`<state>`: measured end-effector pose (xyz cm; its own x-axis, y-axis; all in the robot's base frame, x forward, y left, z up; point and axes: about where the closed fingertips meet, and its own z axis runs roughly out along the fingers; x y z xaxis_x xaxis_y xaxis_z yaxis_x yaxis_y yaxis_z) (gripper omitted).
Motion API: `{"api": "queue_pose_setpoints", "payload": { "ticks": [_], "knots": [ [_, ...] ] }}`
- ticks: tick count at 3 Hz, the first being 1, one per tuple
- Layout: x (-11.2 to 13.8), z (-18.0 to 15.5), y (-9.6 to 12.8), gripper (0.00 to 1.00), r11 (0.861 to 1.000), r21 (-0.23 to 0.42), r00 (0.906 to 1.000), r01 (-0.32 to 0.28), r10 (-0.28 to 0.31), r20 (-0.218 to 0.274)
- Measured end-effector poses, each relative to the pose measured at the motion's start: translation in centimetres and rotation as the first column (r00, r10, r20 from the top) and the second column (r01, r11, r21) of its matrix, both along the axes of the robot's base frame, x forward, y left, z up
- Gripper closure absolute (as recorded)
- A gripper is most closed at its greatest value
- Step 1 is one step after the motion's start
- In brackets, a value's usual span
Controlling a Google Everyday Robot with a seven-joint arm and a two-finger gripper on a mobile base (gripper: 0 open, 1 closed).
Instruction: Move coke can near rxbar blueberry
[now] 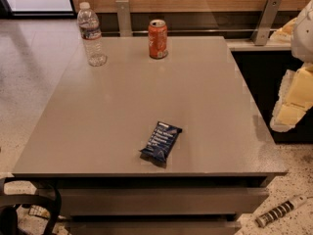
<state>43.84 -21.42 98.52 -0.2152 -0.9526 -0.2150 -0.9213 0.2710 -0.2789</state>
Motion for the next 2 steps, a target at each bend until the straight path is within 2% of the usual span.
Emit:
{"api": "queue_pose_setpoints", "payload": {
  "ticks": [1,2],
  "knots": [
    [0.0,0.0,0.0,0.00,1.000,0.000,1.0000,0.000,0.000,0.000],
    [2.6,0.2,0.6,0.00,0.999,0.051,0.9993,0.013,-0.015,0.034]
  ]
}}
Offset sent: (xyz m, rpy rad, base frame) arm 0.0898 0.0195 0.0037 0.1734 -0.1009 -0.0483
